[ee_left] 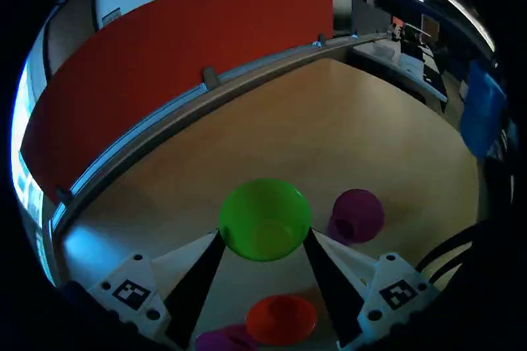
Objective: Pour water
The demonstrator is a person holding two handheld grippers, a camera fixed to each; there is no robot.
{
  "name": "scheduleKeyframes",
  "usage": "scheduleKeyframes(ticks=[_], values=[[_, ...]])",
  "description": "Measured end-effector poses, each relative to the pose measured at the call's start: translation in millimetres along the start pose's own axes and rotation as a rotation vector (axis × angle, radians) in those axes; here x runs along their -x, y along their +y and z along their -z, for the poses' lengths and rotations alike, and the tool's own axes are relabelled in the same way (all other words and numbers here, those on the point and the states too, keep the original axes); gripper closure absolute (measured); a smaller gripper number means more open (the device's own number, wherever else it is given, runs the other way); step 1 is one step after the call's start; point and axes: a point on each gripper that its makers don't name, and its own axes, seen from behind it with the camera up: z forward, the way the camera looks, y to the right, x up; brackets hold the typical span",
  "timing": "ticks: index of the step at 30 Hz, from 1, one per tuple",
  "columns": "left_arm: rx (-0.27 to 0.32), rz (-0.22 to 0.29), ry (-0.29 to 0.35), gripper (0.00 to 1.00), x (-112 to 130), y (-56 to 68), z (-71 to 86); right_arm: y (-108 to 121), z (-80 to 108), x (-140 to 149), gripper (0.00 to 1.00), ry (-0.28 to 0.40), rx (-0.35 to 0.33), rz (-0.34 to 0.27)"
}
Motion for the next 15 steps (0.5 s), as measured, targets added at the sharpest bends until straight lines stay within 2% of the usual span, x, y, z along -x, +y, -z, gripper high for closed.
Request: scheduleKeyframes(ticks=[15], values=[[-0.050,0.049,0.113,0.16,-6,-3.5,83.4,-23,5.4,-11,0.09,0.017,-0.045,0.028]])
